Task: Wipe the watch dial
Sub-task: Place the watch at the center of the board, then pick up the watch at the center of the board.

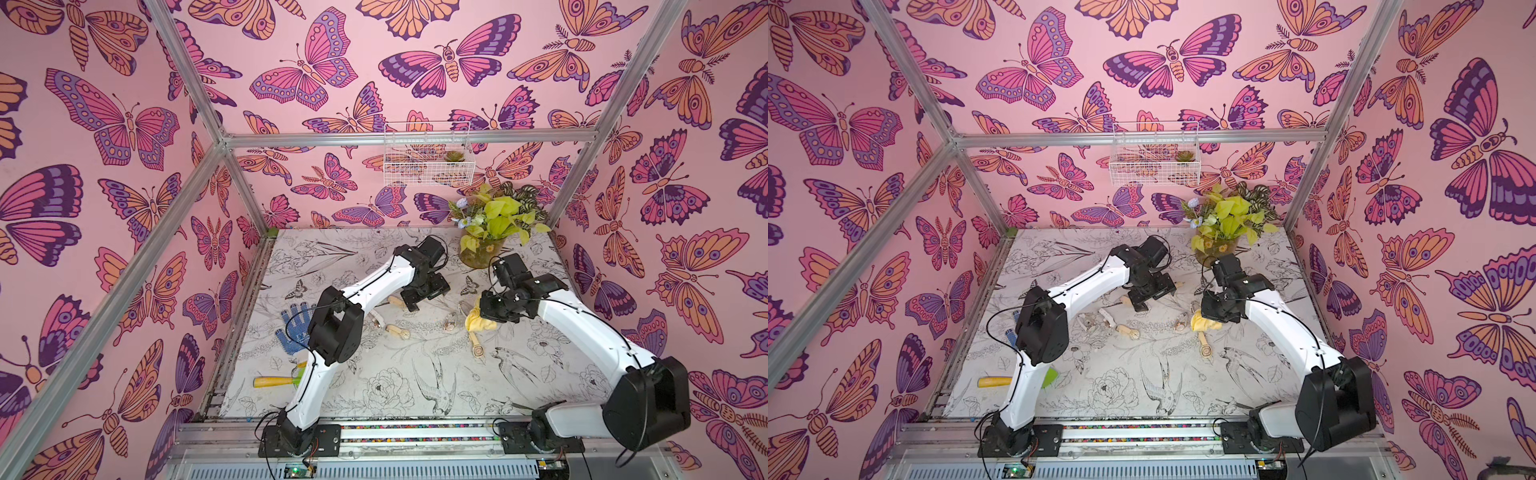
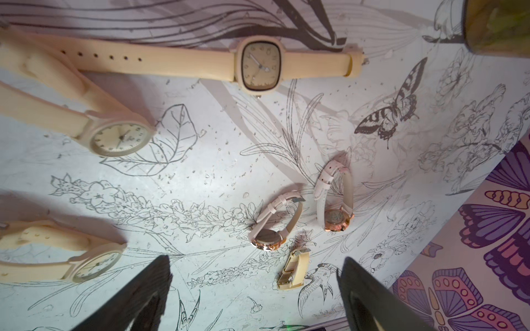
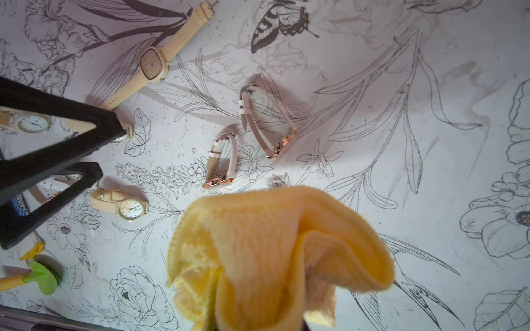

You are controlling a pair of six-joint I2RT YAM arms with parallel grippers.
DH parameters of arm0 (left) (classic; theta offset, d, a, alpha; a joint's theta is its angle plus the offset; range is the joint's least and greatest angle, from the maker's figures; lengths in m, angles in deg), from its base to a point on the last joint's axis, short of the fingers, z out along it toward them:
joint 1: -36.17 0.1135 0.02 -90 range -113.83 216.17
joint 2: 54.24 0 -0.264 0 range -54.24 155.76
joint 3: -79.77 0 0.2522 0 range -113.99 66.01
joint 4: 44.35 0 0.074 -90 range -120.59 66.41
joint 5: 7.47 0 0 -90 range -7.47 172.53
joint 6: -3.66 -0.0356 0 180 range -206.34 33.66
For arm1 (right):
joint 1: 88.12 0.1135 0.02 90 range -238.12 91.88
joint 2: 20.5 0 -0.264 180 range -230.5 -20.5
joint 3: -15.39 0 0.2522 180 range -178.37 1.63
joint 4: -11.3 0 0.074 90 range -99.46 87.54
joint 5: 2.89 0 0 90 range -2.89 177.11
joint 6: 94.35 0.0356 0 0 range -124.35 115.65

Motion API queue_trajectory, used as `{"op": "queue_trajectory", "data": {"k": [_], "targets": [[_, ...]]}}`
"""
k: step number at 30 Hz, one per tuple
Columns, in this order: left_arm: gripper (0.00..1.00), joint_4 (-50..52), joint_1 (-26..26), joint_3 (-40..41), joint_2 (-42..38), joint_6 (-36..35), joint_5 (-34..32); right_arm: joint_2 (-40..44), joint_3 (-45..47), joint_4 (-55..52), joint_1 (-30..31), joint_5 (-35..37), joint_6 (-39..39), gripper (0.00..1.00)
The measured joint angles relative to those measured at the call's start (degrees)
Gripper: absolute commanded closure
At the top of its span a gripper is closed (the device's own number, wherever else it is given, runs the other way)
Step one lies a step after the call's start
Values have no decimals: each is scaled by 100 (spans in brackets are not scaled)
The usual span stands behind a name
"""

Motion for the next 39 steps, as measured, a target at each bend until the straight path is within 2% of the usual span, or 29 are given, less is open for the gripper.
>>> {"op": "queue_trajectory", "data": {"k": [10,19,26,39], "targets": [[25,498,-153,-1375,844,-94,0,540,560,107,-372,105,192,100],[28,804,-254,-2090,1421,-136,74,815,938,151,-671,151,378,100],[38,861,-415,-2879,1917,-162,205,903,1075,157,-743,151,470,100],[51,721,-629,-3047,2308,-129,542,975,1161,157,-782,151,472,100]]}}
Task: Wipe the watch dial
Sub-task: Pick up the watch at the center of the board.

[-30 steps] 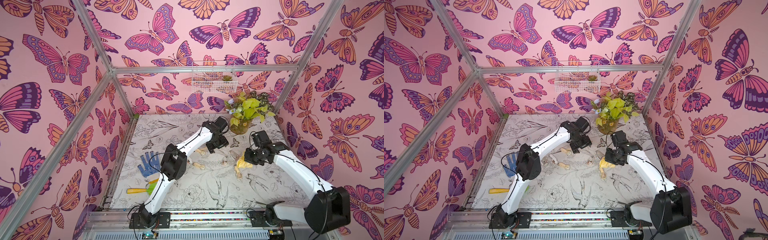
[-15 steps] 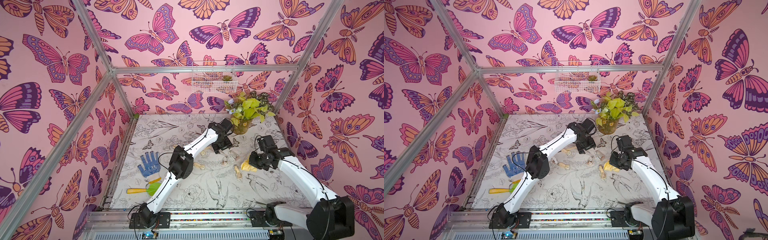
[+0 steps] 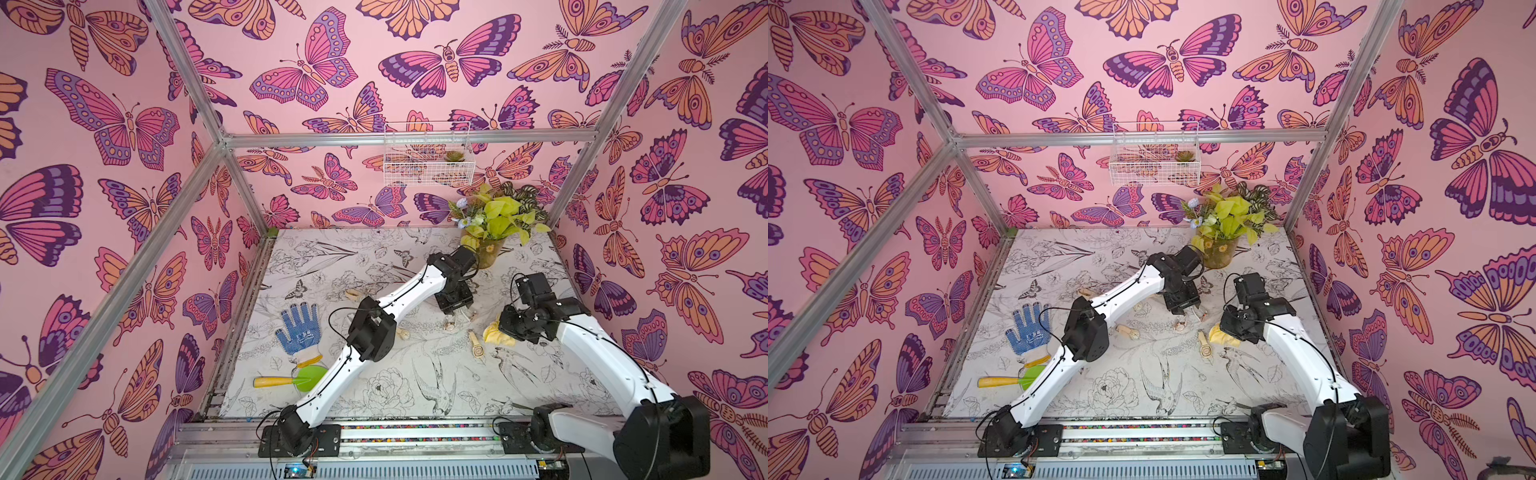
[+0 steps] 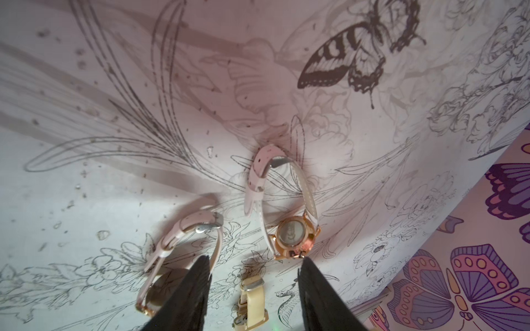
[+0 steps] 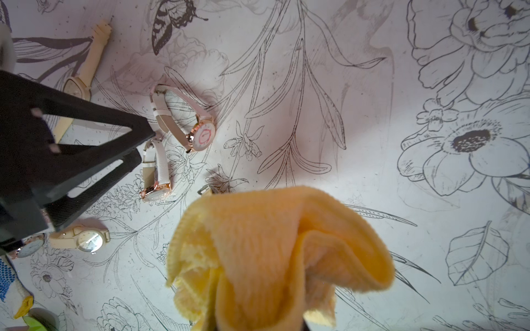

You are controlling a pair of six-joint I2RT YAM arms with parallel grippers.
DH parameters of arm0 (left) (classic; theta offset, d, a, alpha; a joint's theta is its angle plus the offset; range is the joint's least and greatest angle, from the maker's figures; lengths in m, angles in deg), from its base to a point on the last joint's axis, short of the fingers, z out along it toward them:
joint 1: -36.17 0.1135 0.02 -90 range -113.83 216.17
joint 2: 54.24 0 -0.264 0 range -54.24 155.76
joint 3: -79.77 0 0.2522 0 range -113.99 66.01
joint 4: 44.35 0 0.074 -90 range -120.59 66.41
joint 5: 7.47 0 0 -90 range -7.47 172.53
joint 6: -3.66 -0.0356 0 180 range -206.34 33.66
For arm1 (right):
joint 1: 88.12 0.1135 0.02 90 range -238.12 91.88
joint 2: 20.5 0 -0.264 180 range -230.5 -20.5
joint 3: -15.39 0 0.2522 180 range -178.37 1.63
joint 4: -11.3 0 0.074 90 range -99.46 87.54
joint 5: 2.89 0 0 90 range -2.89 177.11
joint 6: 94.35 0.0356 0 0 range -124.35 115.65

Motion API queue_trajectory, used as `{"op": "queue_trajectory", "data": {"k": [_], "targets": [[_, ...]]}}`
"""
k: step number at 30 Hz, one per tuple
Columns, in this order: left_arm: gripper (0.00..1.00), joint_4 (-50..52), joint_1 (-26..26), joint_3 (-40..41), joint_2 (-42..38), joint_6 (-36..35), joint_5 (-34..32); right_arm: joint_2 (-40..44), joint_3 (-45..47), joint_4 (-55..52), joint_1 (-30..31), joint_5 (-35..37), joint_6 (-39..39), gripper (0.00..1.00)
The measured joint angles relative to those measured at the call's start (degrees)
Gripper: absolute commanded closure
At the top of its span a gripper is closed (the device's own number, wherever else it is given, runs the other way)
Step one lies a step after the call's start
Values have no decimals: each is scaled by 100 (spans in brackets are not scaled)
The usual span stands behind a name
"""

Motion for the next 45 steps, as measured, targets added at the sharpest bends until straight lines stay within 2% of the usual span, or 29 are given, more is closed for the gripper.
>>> {"op": "queue_trajectory", "data": {"k": [7,17,21,25,30,34,41,45], "targets": [[61,-184,-52,0,96,26,125,103,94,-17,-22,2,0,100],[68,-337,-76,90,210,85,214,195,186,-85,-26,22,-2,100],[74,-409,-76,205,212,155,234,205,192,-101,-37,33,-2,100],[85,-435,-76,251,240,179,236,280,225,-118,-63,42,-4,100],[90,-538,-76,291,254,225,271,315,227,-190,-85,42,-9,100],[99,-632,-76,334,254,295,321,385,229,-208,-101,42,-26,100],[100,-855,-72,404,243,431,319,455,232,-208,-101,28,-61,100],[100,-986,-39,772,31,514,221,396,232,-188,-101,-74,-138,100]]}}
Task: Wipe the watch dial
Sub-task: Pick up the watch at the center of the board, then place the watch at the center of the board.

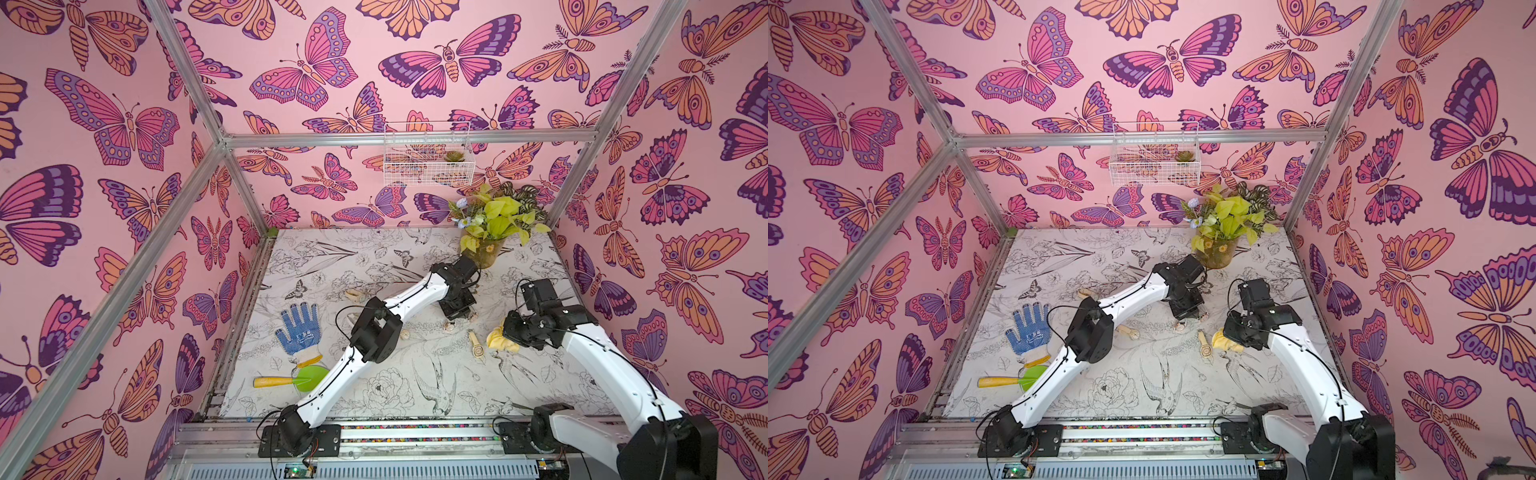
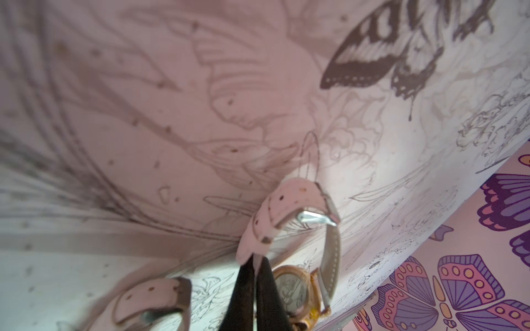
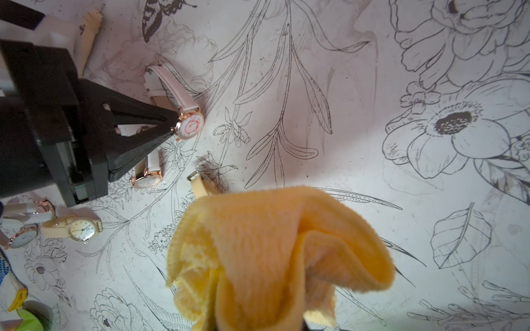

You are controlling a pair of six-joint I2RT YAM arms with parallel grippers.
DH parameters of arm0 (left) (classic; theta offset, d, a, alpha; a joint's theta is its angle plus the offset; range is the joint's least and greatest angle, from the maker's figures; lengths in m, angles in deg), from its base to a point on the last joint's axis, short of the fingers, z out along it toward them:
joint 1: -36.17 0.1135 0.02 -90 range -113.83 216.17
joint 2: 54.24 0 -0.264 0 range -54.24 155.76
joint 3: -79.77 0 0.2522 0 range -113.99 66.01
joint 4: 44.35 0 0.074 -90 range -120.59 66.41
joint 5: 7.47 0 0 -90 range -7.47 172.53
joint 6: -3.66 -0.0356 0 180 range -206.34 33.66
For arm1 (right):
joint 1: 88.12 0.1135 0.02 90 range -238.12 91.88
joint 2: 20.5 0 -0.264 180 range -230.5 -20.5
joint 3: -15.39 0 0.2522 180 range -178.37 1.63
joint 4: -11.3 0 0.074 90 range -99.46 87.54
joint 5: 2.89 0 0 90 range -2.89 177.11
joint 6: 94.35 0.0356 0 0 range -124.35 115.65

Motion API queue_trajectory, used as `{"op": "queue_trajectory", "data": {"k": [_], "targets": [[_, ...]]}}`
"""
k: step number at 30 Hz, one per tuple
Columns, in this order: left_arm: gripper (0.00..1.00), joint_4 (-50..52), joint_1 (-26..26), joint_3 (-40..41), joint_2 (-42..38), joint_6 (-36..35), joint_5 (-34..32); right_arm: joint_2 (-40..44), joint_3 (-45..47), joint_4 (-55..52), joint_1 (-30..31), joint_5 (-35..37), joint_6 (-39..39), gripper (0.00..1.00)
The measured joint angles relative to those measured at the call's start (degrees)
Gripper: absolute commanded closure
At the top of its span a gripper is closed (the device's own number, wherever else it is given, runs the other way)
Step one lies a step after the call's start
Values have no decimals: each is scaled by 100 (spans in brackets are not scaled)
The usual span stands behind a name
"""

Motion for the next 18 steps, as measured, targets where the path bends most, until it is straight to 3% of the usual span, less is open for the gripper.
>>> {"op": "queue_trajectory", "data": {"k": [10,18], "targets": [[100,-647,446,2236,-1777,302,-404,-595,-138,337,83,-365,-17,100],[100,-1187,876,4039,-3082,457,-636,-1517,-870,678,809,-385,-7,100]]}}
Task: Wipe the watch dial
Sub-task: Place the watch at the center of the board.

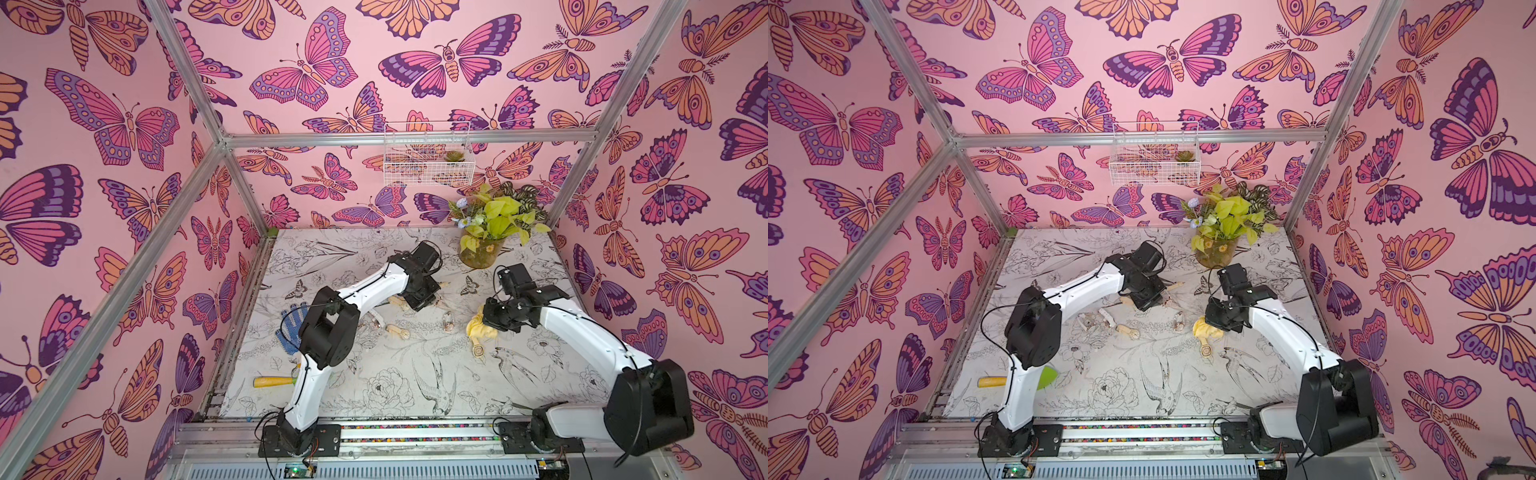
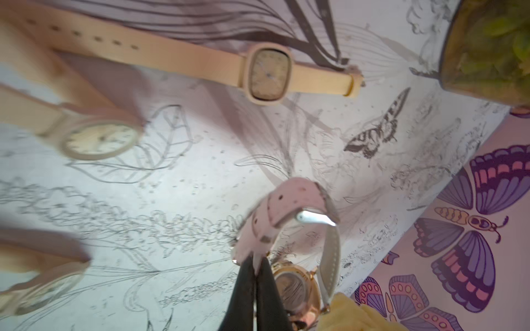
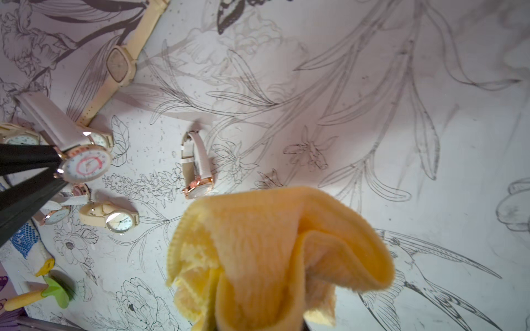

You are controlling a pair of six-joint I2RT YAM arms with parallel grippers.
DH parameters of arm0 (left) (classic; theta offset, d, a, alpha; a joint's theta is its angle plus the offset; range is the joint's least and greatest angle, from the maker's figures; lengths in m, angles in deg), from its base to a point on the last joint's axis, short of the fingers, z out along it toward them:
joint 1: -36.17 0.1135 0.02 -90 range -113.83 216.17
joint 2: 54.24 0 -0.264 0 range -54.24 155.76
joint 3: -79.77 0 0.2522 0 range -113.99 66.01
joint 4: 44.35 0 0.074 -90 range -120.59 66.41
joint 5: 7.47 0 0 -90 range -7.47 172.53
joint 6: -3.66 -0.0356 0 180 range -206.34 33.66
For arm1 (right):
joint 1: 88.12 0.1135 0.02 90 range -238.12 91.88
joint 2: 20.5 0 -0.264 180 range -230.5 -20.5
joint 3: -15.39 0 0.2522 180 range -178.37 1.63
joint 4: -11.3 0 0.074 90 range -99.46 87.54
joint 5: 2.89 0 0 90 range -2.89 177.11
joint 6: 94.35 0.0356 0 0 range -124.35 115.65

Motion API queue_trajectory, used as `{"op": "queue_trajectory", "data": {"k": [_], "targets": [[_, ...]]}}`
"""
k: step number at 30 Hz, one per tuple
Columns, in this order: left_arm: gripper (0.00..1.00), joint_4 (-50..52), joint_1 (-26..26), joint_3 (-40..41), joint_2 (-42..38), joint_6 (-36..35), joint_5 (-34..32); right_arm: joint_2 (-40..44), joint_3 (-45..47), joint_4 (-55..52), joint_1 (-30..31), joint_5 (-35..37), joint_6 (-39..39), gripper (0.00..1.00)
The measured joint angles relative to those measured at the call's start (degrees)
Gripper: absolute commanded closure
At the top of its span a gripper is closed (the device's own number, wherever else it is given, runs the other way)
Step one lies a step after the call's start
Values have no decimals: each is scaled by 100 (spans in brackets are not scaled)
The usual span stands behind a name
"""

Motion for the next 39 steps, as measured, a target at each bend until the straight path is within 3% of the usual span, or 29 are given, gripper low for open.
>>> {"op": "queue_trajectory", "data": {"k": [6,12,20,27,34,39], "targets": [[100,-42,282,960,-367,15,-83,-586,-461,164,498,9,26,100],[100,-35,398,1364,-455,-55,-107,-938,-671,275,739,24,105,100],[100,278,402,1008,-291,-352,-107,-1049,-726,275,763,46,138,100],[92,568,402,555,9,-592,-109,-1049,-761,278,763,52,140,100],[74,859,402,120,221,-844,-107,-1049,-782,275,763,94,140,100],[50,994,402,52,264,-922,-103,-1049,-793,275,763,138,142,100]]}}
